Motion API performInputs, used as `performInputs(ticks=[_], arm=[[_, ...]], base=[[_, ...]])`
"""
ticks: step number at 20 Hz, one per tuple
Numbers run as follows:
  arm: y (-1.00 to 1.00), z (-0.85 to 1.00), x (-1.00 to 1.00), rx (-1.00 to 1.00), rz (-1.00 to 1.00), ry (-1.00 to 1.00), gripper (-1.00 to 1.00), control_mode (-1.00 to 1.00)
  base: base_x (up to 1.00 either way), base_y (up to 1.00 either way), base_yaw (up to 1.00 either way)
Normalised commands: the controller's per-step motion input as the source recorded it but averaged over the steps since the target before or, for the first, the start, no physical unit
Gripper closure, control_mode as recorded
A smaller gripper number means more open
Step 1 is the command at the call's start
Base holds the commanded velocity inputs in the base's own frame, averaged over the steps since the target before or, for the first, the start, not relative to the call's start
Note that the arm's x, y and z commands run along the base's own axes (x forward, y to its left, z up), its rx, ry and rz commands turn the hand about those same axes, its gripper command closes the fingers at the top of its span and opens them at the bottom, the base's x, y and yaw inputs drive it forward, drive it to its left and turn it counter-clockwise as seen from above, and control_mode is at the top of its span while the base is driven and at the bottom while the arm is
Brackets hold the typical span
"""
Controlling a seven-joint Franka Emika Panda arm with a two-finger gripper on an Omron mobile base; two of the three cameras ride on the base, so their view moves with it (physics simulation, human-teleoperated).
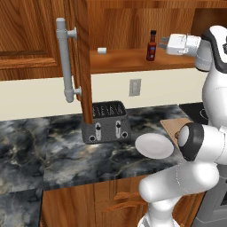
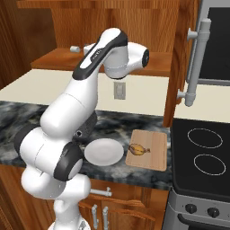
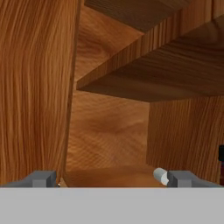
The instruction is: Pick the chicken drumstick from the plate and place it on the cutting board. Then pick the condiment bottle from the cabinet and place it next to the cutting board.
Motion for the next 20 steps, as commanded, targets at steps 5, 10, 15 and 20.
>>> performInputs(ticks=[5, 10, 15, 20], arm=[[-0.03, 0.00, 0.08, 0.01, 0.00, 0.00, -1.00, -1.00], [-0.01, 0.00, 0.07, 0.03, 0.00, 0.00, -1.00, -1.00], [0.00, 0.00, 0.09, 0.03, 0.00, 0.00, -1.00, -1.00], [0.00, 0.00, 0.08, 0.02, 0.00, 0.00, -1.00, -1.00]], base=[[0.00, 0.00, 0.00], [0.00, 0.00, 0.00], [0.00, 0.00, 0.00], [0.00, 0.00, 0.00]])
